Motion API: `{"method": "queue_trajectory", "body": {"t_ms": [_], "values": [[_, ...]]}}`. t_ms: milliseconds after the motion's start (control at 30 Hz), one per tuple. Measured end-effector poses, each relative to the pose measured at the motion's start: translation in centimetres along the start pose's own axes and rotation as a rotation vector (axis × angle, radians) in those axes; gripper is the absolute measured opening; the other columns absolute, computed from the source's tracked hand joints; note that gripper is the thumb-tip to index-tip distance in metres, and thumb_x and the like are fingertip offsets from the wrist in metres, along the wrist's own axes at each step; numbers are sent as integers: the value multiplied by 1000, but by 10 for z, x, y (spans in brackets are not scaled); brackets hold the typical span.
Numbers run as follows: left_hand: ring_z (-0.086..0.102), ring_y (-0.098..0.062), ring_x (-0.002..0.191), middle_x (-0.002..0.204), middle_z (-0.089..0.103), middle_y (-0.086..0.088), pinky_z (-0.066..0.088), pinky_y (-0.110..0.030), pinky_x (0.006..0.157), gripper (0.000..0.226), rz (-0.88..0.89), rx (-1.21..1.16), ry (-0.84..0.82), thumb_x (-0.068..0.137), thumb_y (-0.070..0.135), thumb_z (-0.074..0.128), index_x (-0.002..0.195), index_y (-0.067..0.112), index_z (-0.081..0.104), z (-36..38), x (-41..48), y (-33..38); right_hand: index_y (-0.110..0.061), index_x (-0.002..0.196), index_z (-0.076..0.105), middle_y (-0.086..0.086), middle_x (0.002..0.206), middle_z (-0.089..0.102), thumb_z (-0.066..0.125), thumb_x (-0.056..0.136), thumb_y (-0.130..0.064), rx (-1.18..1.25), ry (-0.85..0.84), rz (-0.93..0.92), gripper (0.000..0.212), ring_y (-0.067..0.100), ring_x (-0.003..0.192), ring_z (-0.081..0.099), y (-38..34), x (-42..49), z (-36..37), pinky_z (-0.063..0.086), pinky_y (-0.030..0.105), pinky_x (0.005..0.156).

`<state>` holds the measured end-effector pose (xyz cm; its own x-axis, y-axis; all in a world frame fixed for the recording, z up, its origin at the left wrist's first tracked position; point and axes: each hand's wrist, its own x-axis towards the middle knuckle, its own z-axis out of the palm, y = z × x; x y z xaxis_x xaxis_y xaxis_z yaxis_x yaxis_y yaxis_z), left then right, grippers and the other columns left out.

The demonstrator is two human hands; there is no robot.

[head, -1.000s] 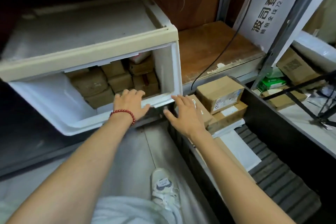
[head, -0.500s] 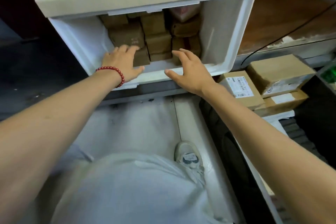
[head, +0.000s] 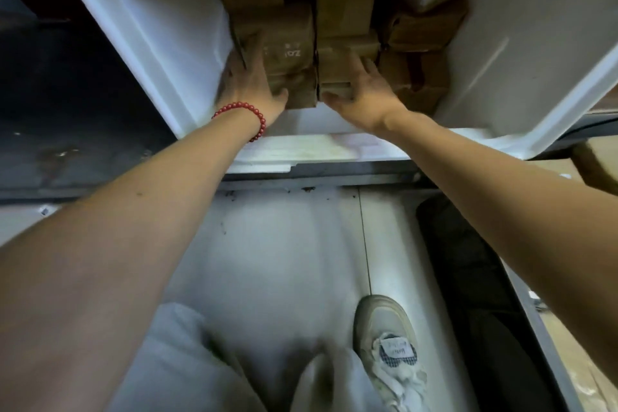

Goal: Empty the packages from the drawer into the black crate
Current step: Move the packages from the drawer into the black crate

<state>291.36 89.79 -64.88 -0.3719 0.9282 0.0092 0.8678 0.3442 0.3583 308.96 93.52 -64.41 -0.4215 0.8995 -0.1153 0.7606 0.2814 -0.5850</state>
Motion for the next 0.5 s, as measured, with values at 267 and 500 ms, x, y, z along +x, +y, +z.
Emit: {"method": "queue_trajectory", "body": {"t_ms": [267,500], "values": [[23,-33,142,157,12,-12,29,-41,114,86,-63,-269,118,87,34,59,152,30,5,7,35,9,-21,152,14,12,150,35,62,93,-28,102,11,-47,77,32,128,48,-12,40,11,39,27,94],[38,-23,132,148,32,-6,34,-20,100,70,68,-439,80,87,25,64,145,25,25,1,54,-1,-17,154,10,6,151,39,71,86,-23,253,-23,56,92,23,137,39,-29,64,14,34,23,102]]}}
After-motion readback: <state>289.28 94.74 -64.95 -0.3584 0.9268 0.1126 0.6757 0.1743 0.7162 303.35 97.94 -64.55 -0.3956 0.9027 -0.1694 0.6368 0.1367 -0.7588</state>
